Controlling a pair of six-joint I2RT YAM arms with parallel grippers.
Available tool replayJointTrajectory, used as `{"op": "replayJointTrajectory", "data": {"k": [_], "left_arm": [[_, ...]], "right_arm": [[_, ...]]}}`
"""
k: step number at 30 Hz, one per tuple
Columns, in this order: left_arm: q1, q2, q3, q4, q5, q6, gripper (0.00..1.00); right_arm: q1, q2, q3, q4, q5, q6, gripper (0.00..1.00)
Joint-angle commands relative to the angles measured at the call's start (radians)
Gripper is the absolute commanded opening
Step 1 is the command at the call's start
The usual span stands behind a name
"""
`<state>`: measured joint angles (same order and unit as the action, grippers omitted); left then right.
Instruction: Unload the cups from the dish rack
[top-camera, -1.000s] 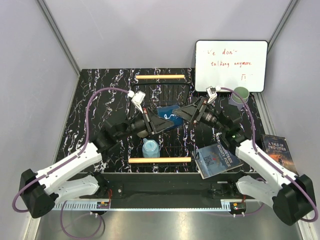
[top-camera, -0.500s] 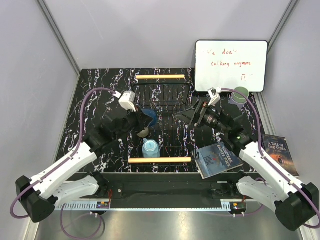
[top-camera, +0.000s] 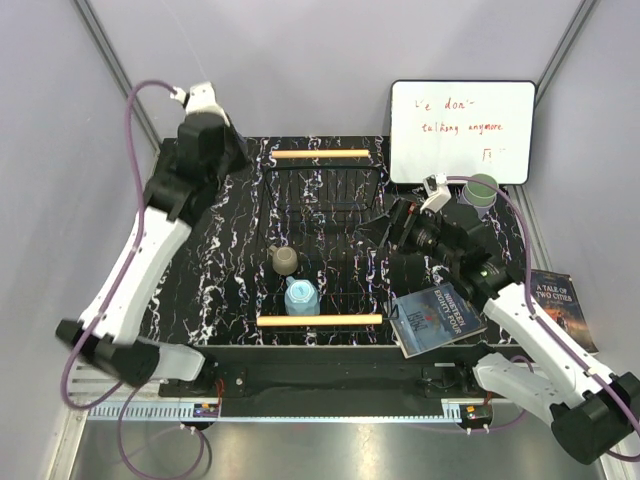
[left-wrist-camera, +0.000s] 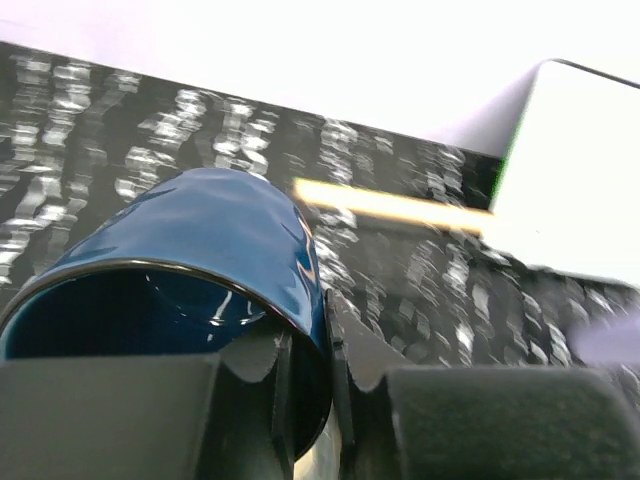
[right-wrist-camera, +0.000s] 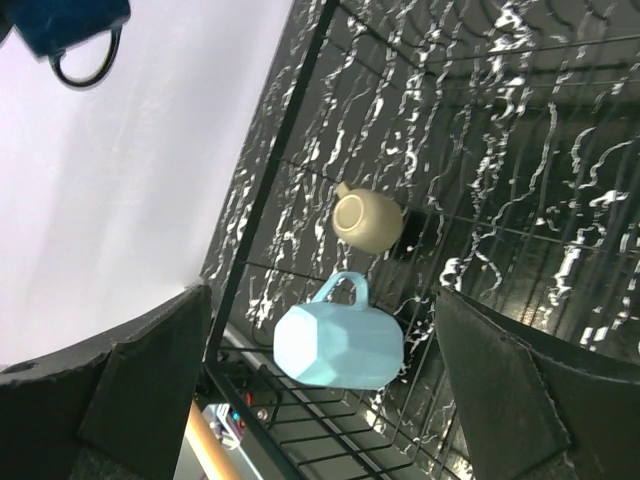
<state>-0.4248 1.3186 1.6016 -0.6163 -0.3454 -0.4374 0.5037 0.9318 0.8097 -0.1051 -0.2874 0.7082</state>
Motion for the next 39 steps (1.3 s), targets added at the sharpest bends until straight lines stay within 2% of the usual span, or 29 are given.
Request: {"op": "replayJointTrajectory", "data": {"k": [1,3,7,12,19,25,39], "left_arm": [[0.118,0.236,0.252,-0.175,-0.034,0.014,0.0],[0.17,0.377,0.331,-0.212,-0.033,0.009,0.0],[0.233,0.557,0.48,-0.275,-0.021,-0.014,0.0],[0.3,0.697,0.535,-0.263,0.02,-0.031,0.0],[0.394,0.939,0.77,-0.289,0.143,-0.057,0.0],[0.406,1.031,0.779,-0.272,0.171,-0.075,0.0],[0.413,1.131,0.752,-0.275,0.195,-0.078,0.0]], "right_arm": [[0.006,0.025,0.092,-0.062,0.08,-0.036,1.0],[0.006,0.044,0.138,-0.106,0.111,-0.039,1.0],[0.006,0.1,0.209,-0.146,0.11,-0.061,1.0],[0.006,0.143,0.243,-0.157,0.099,-0.081,1.0],[0.004,0.225,0.237,-0.162,0.094,-0.084,1.0],[0.006,0.291,0.252,-0.162,0.102,-0.101,1.0],[0.006,0.377,0.29,-0.16,0.091,-0.099,1.0]]}}
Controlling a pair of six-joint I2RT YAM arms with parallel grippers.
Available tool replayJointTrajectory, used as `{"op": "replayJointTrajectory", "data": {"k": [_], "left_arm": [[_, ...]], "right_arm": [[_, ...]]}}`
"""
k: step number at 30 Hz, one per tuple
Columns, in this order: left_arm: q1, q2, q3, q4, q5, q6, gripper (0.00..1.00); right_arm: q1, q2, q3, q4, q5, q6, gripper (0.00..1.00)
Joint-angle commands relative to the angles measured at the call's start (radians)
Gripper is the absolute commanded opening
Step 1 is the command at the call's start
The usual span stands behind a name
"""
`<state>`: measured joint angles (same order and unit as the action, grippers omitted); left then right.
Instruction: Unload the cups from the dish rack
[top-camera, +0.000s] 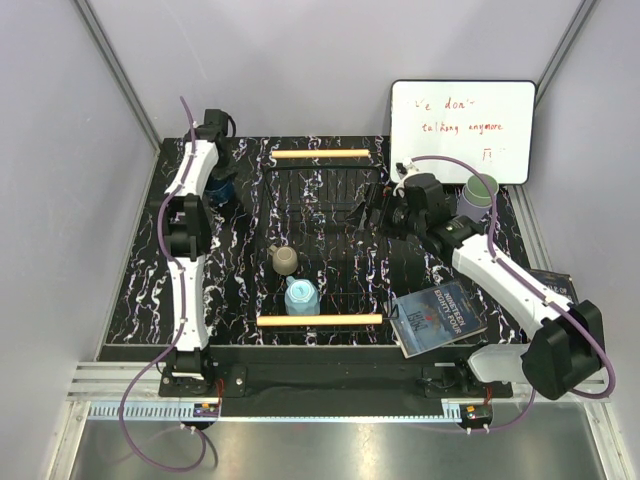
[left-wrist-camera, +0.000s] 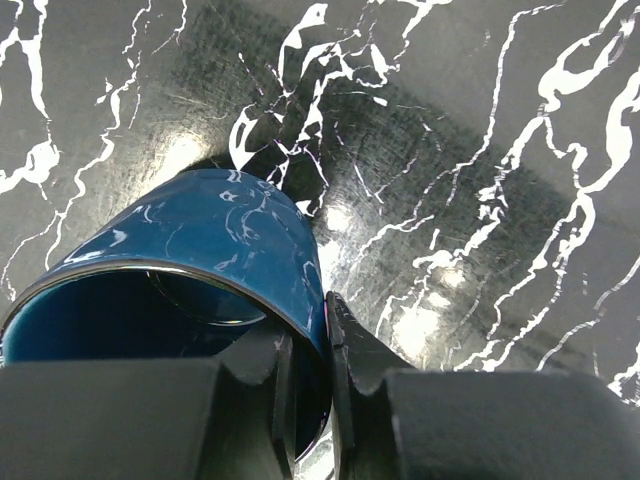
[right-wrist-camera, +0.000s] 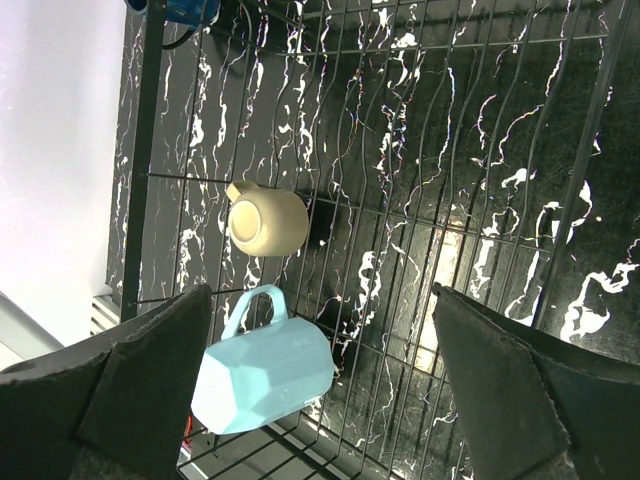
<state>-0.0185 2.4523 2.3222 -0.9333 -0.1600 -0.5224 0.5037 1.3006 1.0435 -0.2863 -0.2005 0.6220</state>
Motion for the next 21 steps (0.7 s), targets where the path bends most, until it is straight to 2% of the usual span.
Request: {"op": "replayJointTrajectory", "data": {"k": [1,8,11,12,14,15,18,21], "left_arm": [[0.006,0.0,0.028,0.044,0.01,0.007,0.0],[0.008,-0.009,-0.006,0.04,0.002,-0.002,0.02],[0.008,-0.027,-0.017,0.042,-0.003,-0.008,0.2],[0.008,-0.041,-0.02,0.042,-0.003,-0.01,0.35],[0.008,-0.056,-0.021,0.047,0.002,-0.011,0.5],[0.008,-0.064,-0.02,0.051,0.004,-0.013,0.61],[0.008,-0.095,-0.017,0.056,0.002,-0.018,0.7],[0.008,-0.148,-0.029,0.059,-0.006,-0.03,0.74]], "right_arm": [[0.006,0.008,0.056,0.021,0.006,-0.013,1.0],[0.006,0.011,0.055,0.022,-0.005,-0.008,1.0],[0.006,0.006,0.047,0.024,-0.002,-0.008,1.0],[0.006,0.002,0.044,0.024,-0.002,-0.007,1.0],[0.006,-0.003,0.04,0.027,-0.004,-0.005,1.0],[0.006,-0.006,0.036,0.029,-0.005,-0.007,1.0],[0.006,-0.015,0.027,0.036,-0.008,-0.004,1.0],[0.006,-0.024,0.021,0.038,-0.011,-0.008,1.0]]}}
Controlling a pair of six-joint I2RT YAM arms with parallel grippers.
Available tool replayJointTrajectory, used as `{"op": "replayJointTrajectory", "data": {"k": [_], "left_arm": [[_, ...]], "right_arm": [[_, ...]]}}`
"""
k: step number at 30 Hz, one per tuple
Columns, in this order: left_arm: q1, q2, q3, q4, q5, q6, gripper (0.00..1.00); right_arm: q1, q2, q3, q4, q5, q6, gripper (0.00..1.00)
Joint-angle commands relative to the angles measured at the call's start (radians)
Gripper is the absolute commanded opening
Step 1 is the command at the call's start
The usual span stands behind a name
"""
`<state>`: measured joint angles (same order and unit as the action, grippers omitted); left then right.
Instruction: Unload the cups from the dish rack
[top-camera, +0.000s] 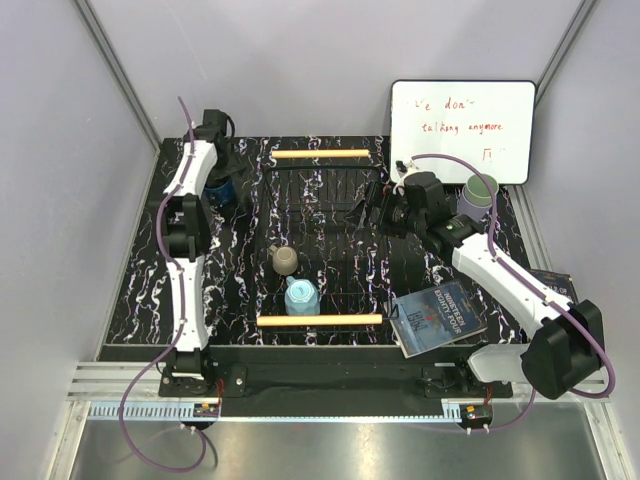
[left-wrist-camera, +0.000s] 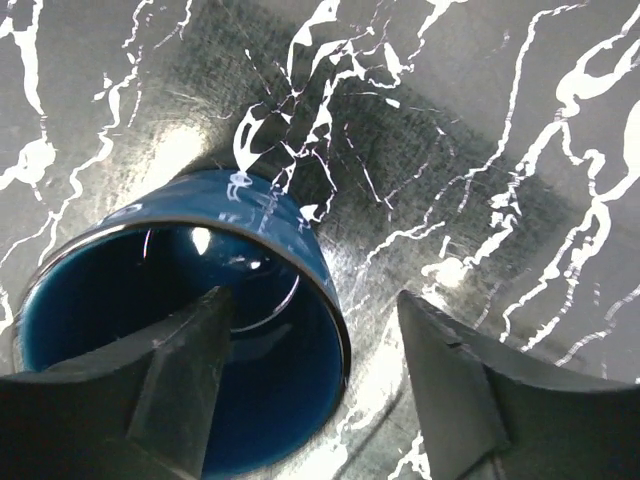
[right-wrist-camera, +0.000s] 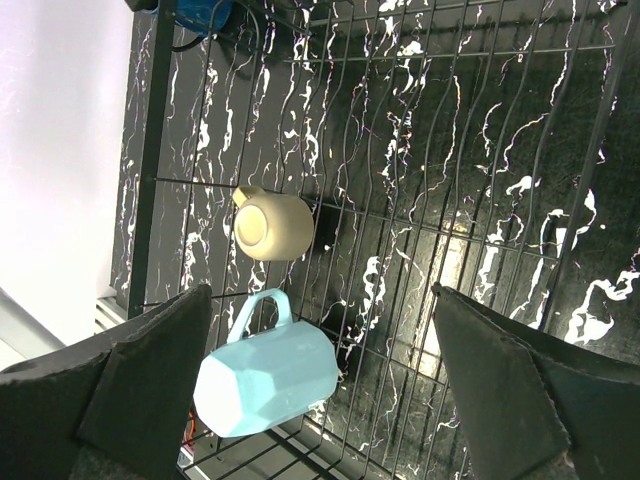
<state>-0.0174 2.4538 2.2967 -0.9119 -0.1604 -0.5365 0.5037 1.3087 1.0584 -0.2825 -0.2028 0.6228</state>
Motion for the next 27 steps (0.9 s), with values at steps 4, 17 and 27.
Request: {"op": "replayJointTrajectory", "data": {"k": [4,17,27], "left_arm": [[-0.004,-0.266,-0.037,0.067,0.018,-0.039,0.89],[-0.251,-0.869,-0.573,0.247,-0.071,-0.036,0.99],[-0.385,-1.292,-0.991,0.292,-0.211,-0.068,0.99]], "right_arm": [[0.009,-0.042,0.023,0.0,0.037,-0.063,1.0],[0.243,0.148,0.399,-0.392,0.272,-0.239,0.95],[0.481,0.156,0.405,-0.52,0.376,-0.152,1.0]]}}
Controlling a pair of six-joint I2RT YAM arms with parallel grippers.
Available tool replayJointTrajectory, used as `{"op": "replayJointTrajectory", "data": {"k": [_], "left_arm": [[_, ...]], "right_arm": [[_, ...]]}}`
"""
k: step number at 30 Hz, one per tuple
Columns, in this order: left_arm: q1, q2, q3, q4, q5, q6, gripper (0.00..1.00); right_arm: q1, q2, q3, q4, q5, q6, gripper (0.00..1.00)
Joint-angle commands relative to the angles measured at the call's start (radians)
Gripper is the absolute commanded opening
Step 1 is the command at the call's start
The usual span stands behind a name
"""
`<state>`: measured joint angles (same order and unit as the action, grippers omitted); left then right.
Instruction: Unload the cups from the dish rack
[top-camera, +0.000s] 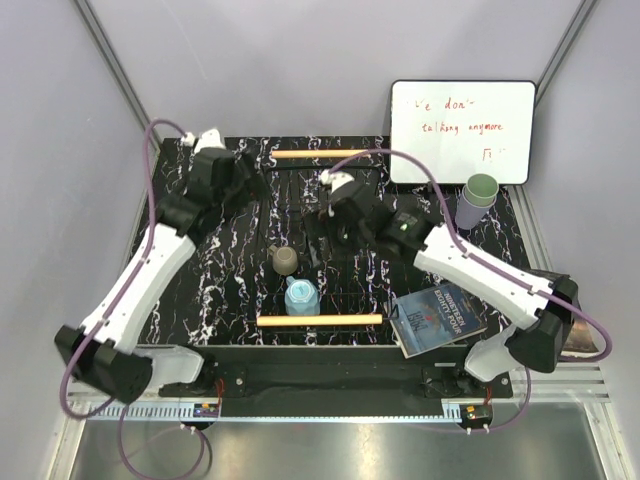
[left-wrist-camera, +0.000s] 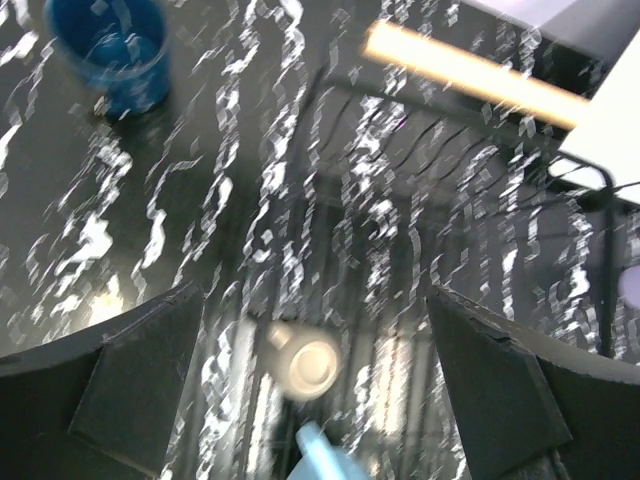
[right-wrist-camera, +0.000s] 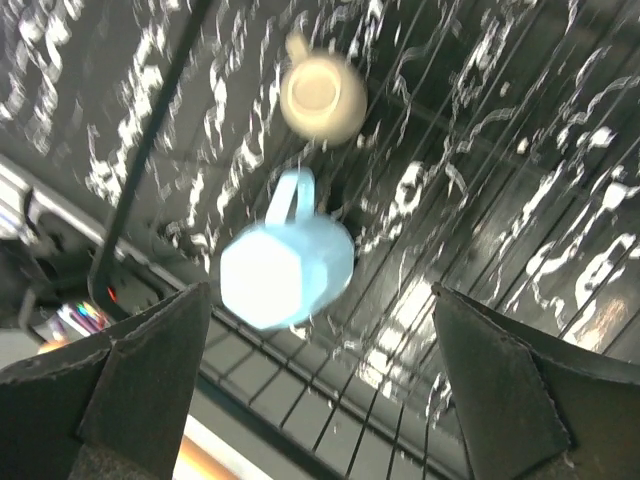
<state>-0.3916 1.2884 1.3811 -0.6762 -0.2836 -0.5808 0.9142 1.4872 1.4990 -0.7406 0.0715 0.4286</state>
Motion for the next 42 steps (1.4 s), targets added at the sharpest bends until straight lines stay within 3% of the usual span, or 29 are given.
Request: {"op": "replayJointTrajectory", "data": {"k": [1,9,17,32,34,35,37,38,42], "left_arm": [[-0.012,-0.158,-0.124,0.059,-0.092,-0.031,0.99],[-0.021,-0.35,-0.275,0.029,-0.137,-0.054,0.99],[-0.02,-0.4,-0.347,0.007,-0.14,-0.057,0.99],[-0.021,-0.36,-0.358,0.013,-0.129,-0.067,0.99],[-0.02,-0.362,-0.363,0.015,-0.129,-0.067,0.99],[-0.021,-0.365,-0.364,0.015,-0.129,-0.067,0.99],[-0.02,-0.367,-0.364,0.015,-0.135,-0.063,0.99],[-0.021,-0.367,-0.361,0.017,-0.137,-0.062,0.99],[-0.021,-0.365,-0.355,0.017,-0.14,-0.057,0.99]], "right_arm": [[0.118,-0.022,-0.048,-0.057,0.12,0.047,1.0],[0.302,0.128,-0.065,-0.01,0.208,0.119,1.0],[0.308,0.206,-0.086,0.073,0.174,0.131,1.0],[0.308,0.301,-0.117,0.101,0.165,0.137,0.99],[0.307,0.3,-0.123,0.11,0.162,0.139,0.89],[0.307,0.294,-0.128,0.113,0.163,0.139,0.64],[0.307,0.272,-0.132,0.115,0.188,0.151,0.25],[0.307,0.257,-0.134,0.115,0.198,0.153,0.01],[0.307,0.214,-0.132,0.107,0.237,0.154,0.0]]}}
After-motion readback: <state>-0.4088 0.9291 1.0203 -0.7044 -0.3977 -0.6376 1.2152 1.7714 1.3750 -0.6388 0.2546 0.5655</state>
